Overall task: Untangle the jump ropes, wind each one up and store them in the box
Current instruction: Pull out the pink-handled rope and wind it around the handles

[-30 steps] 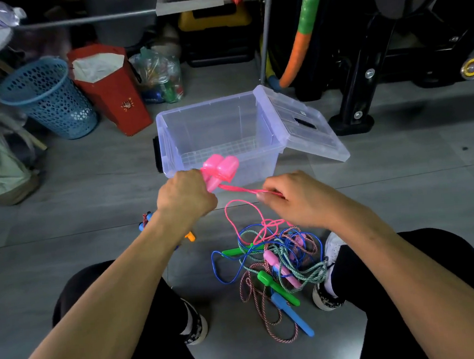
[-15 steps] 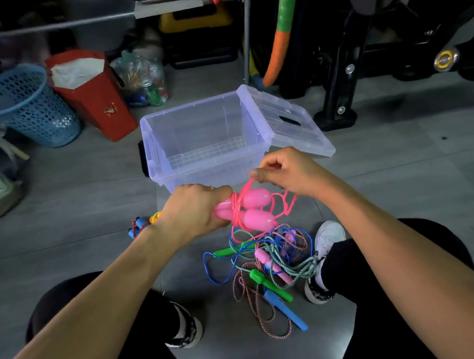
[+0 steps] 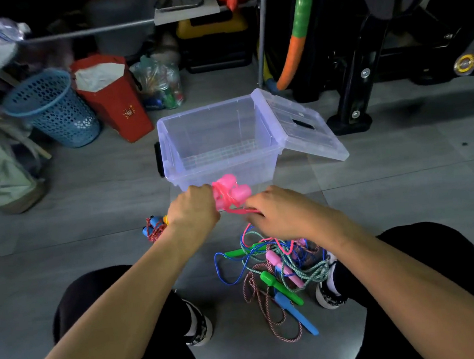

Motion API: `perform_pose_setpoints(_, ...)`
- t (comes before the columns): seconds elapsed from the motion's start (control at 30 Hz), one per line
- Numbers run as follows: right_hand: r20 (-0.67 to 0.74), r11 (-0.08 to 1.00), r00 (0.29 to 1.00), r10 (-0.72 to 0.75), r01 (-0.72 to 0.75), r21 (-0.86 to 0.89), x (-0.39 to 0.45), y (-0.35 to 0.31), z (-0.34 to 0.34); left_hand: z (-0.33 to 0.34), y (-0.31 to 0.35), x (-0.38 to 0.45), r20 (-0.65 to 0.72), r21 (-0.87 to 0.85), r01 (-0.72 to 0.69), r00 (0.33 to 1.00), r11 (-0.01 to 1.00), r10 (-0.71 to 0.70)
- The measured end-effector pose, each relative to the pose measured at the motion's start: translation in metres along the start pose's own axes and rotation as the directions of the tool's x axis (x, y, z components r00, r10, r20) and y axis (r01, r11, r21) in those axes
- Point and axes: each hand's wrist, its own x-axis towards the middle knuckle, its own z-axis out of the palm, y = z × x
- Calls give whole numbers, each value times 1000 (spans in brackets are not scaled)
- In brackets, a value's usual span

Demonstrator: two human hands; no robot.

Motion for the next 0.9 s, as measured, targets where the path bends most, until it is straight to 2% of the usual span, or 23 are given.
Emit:
perform_pose_setpoints(0.1, -1, 997, 999, 53, -53, -50, -1, 9, -13, 7, 15, -4, 16, 233, -90, 996, 968, 89)
perform_pose_setpoints(0.23, -49, 987, 996, 75, -81, -139, -3, 21, -24, 0, 20, -3, 68, 348, -211, 978, 913, 200)
perform_pose_setpoints(0.3, -104, 995, 991, 84, -90, -48, 0, 30, -33, -4, 22, -6, 112, 351, -357, 934, 865, 340)
perform_pose_setpoints(0.4, -161, 960, 977, 137, -90, 267, 10, 45, -35, -7, 23, -11, 96, 296, -556, 827, 777, 555)
perform_pose_setpoints(0.47, -150, 882, 978, 143, -57, 467, 17, 53, -28, -6, 18, -12, -14, 149, -594, 798, 791, 602)
perform_pose_setpoints(0.5, -129, 832, 981, 148, -53, 552, 20, 56, -23, -5, 14, -12, -69, 6, -590, 805, 807, 589)
perform_pose_setpoints(0.57, -81, 725, 983, 165, -65, 686, 21, 62, -15, -5, 6, -13, -188, -291, -577, 817, 763, 546)
perform_pose_setpoints(0.6, -67, 686, 985, 157, -60, 726, 20, 63, -12, -5, 2, -13, -231, -383, -565, 824, 730, 517)
perform_pose_setpoints(0.63, -66, 649, 988, 141, -41, 760, 19, 64, -9, -8, 0, -14, -239, -499, -536, 840, 681, 486)
perform_pose_setpoints(0.67, -63, 612, 989, 135, -33, 790, 18, 62, -7, -12, 0, -15, -192, -656, -460, 868, 599, 457)
perform_pose_setpoints(0.73, -10, 529, 990, 142, -67, 846, 15, 55, -4, -20, -1, -17, -92, -897, -259, 901, 358, 423)
perform_pose_setpoints(0.77, 5, 514, 990, 143, -79, 854, 16, 52, -2, -23, -2, -17, -74, -938, -203, 910, 281, 409)
perform_pose_setpoints(0.8, 11, 526, 989, 146, -87, 846, 16, 47, -1, -24, -2, -17, -84, -942, -199, 919, 269, 385)
perform_pose_setpoints(0.9, 14, 654, 985, 174, -126, 746, 16, 37, 3, -21, -4, -12, -141, -911, -223, 959, 347, 248)
